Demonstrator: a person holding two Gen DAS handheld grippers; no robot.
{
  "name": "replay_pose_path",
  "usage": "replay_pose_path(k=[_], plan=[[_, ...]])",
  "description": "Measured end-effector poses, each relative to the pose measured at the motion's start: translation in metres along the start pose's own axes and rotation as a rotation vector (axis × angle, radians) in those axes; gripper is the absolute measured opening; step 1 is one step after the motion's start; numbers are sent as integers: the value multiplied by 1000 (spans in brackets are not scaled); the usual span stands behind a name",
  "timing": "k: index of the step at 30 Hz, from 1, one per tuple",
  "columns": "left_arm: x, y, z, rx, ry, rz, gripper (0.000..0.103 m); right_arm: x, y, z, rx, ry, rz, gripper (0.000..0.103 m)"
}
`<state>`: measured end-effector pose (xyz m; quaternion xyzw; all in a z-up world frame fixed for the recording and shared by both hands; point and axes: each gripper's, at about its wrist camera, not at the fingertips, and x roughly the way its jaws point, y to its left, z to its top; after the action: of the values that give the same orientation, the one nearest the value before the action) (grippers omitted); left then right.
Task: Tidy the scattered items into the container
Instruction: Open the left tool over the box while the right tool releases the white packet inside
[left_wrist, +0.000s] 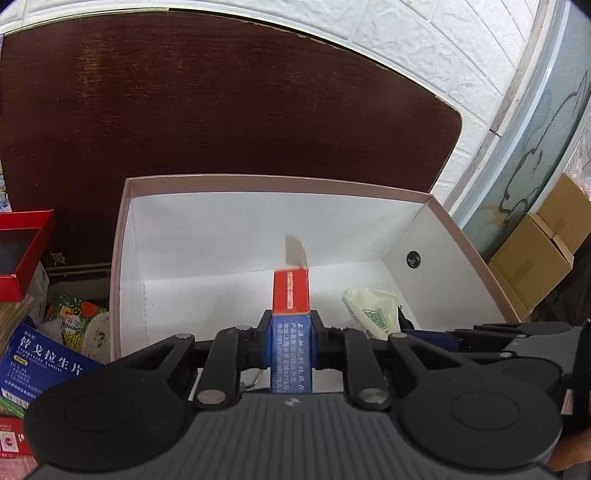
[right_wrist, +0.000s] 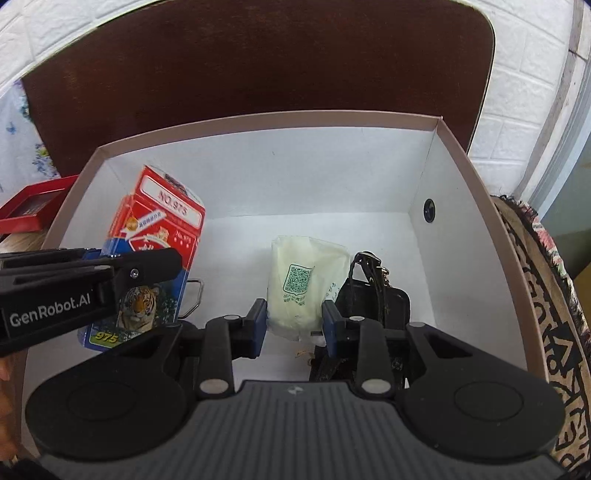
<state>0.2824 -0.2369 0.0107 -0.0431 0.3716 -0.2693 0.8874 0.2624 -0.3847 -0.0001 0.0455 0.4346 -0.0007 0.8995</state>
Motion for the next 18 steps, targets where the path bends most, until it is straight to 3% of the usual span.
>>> replay_pose_path(k=[2,3,4,5,6,7,8,10,12,18], plan=[[-1,3,0,-24,-12,1,19,2,-1,3,17,1,-2,37],[-1,4,1,-38,-20,-3,34,3,-2,3,30,-4,-1,41],[-3,5,2,-49,-25,-9,56,2,-2,3,43,-12,5,50],[-5,6,2,-57,-37,-43,62,1,-3,3,52,-19,15,51],[-8,6,3,-58,-38,-81,74,-1,-3,2,56,-26,19,53],[-12,5,3,-61,-38,-95,82,-3,-4,1,60,-36,19,62],[-16,3,3,-61,-40,-97,84,-6,-4,-1,64,-53,17,76],[-23,-5,2,-47,-51,-90,92,-15,-4,-5,63,-92,11,86],[-31,-14,0,-16,-79,-57,103,-24,-4,-8,49,-121,16,86],[-53,-22,-8,65,-172,-32,103,-47,0,-16,28,-177,15,92]])
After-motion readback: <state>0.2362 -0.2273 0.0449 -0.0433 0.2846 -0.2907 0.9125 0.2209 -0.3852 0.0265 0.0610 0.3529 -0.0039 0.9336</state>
